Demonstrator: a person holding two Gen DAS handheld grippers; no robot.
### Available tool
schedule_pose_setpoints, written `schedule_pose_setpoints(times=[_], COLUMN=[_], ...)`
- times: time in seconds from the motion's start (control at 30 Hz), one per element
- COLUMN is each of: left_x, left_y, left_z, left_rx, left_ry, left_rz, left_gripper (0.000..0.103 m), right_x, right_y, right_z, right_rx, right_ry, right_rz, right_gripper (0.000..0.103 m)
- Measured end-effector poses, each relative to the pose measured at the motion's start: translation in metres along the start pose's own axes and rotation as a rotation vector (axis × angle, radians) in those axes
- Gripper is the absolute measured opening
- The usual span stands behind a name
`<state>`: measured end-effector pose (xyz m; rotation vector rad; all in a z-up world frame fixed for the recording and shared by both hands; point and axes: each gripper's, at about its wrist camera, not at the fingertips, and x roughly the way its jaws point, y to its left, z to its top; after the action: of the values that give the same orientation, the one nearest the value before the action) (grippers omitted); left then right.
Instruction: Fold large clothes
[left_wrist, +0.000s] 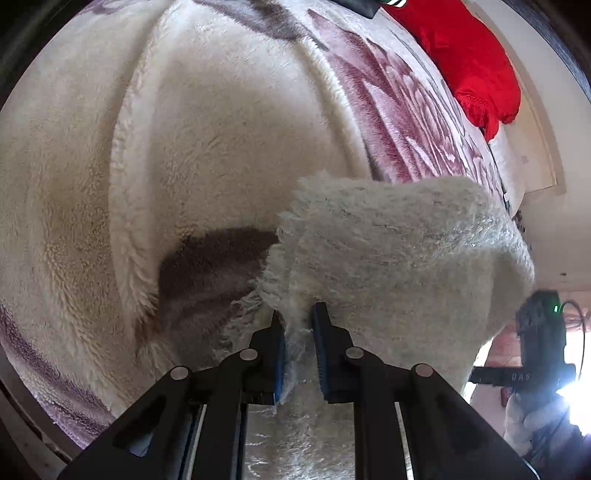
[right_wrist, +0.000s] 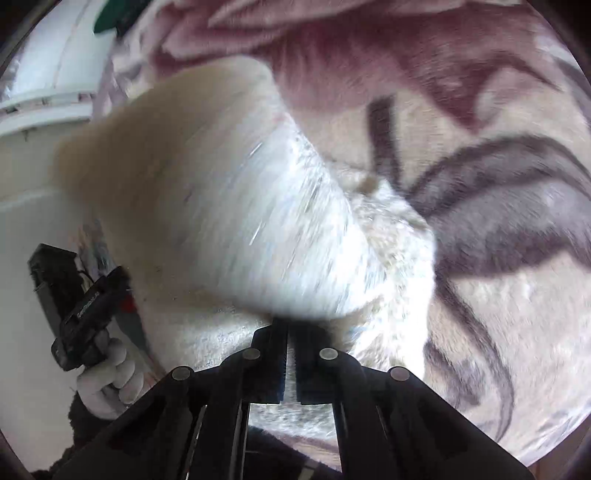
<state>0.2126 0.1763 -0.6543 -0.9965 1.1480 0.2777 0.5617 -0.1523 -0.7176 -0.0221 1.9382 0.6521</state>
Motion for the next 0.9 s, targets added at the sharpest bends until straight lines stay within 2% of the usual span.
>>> schedule_pose_setpoints(times=[0.07, 0.13, 0.2, 0.23, 0.3, 0.33, 0.4, 0.43, 0.47, 0.5, 0.53, 0.57, 0.63, 0.67, 0.7, 0.77, 0.83, 0.87, 0.9], left_x=[0.001, 0.001, -0.003, -0.006, -0.012, -0.013, -0.013, -0.013, -0.013, -0.010, -0.010, -0.008, -0.006, -0.006, -0.006, -0.010, -0.019, -0.026, -0.032], left_y=[0.005, 0.007, 0.007, 0.007, 0.005, 0.005, 0.005, 0.005, 0.005, 0.002, 0.002, 0.000, 0.003, 0.004, 0.007, 0.013, 0.021, 0.024, 0.025], left_z=[-0.001, 0.000, 0.002, 0.003, 0.004, 0.003, 0.002, 0.001, 0.000, 0.003, 0.003, 0.004, 0.006, 0.008, 0.011, 0.015, 0.014, 0.012, 0.009], left_rx=[-0.019, -0.024, -0.036, -0.033, -0.024, -0.018, -0.011, -0.007, -0.003, 0.001, 0.007, 0.008, -0.001, -0.010, -0.029, -0.075, -0.116, -0.124, -0.126], left_ry=[-0.002, 0.000, 0.002, 0.004, 0.005, 0.006, 0.007, 0.006, 0.005, 0.002, 0.001, 0.001, 0.005, 0.008, 0.016, 0.032, 0.045, 0.041, 0.034], left_rz=[-0.004, 0.009, 0.010, 0.016, 0.017, 0.017, 0.018, 0.016, 0.018, 0.020, 0.023, 0.025, 0.004, -0.005, -0.004, -0.035, -0.099, -0.122, -0.144], left_gripper=[0.013, 0.013, 0.013, 0.013, 0.013, 0.013, 0.013, 0.013, 0.013, 0.013, 0.013, 0.016, 0.017, 0.019, 0.023, 0.024, 0.030, 0.046, 0.066], right_x=[0.007, 0.019, 0.016, 0.006, -0.030, -0.052, -0.098, -0.111, -0.116, -0.114, -0.107, -0.099, -0.072, -0.053, -0.037, -0.028, -0.047, -0.057, -0.067], right_y=[0.017, 0.037, 0.051, 0.056, 0.058, 0.051, 0.040, 0.038, 0.039, 0.042, 0.042, 0.042, 0.037, 0.030, 0.026, 0.018, 0.017, 0.012, 0.003], right_z=[0.007, 0.007, 0.001, -0.002, -0.009, -0.012, -0.018, -0.018, -0.015, -0.004, 0.008, 0.019, 0.053, 0.070, 0.080, 0.088, 0.082, 0.077, 0.073], right_rx=[-0.050, -0.100, -0.114, -0.113, -0.092, -0.052, -0.006, -0.019, -0.038, -0.060, -0.073, -0.069, -0.061, -0.073, -0.064, 0.000, -0.031, -0.041, -0.042], right_ry=[0.000, -0.060, -0.101, -0.104, -0.096, -0.108, -0.200, -0.238, -0.244, -0.227, -0.214, -0.215, -0.269, -0.281, -0.245, -0.207, -0.210, -0.218, -0.224], right_rz=[-0.099, -0.202, -0.262, -0.263, -0.181, -0.108, 0.036, 0.082, 0.126, 0.189, 0.213, 0.187, 0.052, -0.047, -0.072, -0.020, 0.043, 0.080, 0.113], right_gripper=[0.000, 0.000, 0.000, 0.000, 0.005, 0.006, 0.015, 0.029, 0.041, 0.042, 0.041, 0.041, 0.041, 0.050, 0.054, 0.068, 0.076, 0.089, 0.097])
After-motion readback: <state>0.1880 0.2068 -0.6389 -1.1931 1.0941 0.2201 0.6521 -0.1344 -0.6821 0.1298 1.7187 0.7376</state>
